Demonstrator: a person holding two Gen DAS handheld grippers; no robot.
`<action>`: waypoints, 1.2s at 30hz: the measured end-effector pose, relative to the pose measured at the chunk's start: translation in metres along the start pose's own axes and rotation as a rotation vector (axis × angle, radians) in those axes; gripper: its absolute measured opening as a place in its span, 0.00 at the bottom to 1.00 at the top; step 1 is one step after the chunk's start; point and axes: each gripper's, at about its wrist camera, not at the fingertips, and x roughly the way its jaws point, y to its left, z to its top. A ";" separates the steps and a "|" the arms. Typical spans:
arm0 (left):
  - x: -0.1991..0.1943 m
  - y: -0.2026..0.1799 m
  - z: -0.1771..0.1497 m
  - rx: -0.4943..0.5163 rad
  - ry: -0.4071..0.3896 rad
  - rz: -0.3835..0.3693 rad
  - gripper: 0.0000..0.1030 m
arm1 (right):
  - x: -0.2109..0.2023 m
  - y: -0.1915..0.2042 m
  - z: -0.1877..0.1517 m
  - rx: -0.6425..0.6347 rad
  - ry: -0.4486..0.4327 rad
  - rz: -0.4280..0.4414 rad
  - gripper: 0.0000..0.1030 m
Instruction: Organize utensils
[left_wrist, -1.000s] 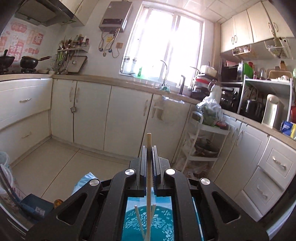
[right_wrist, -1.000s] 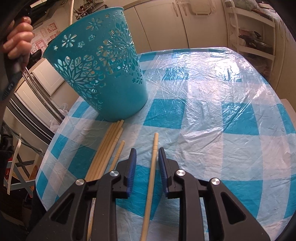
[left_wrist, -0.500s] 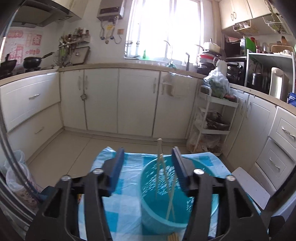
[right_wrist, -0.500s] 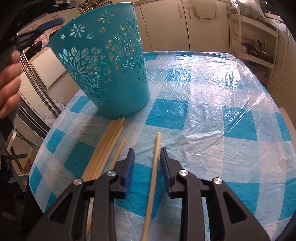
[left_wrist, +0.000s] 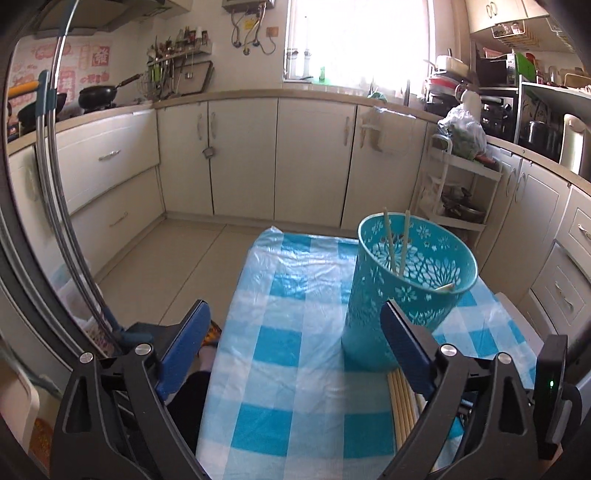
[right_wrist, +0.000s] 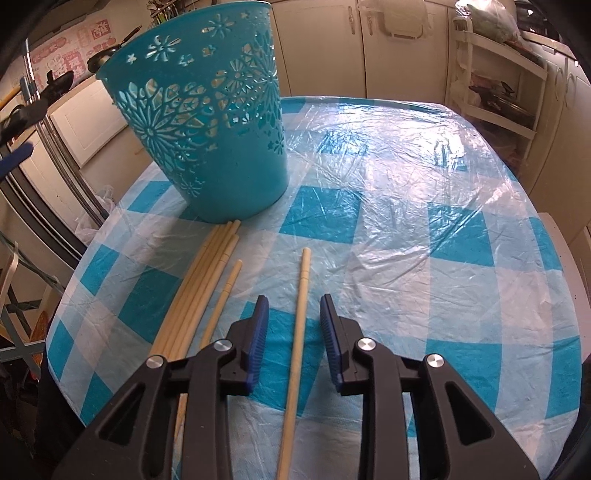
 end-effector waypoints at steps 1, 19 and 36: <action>-0.001 0.000 -0.001 0.003 0.005 0.001 0.88 | 0.000 0.000 0.000 0.003 0.004 -0.005 0.27; -0.008 -0.005 -0.013 0.043 0.056 0.002 0.92 | -0.009 -0.001 -0.005 0.023 -0.012 -0.050 0.06; -0.004 0.007 -0.021 0.009 0.103 0.012 0.92 | -0.083 -0.006 0.021 0.129 -0.221 0.174 0.06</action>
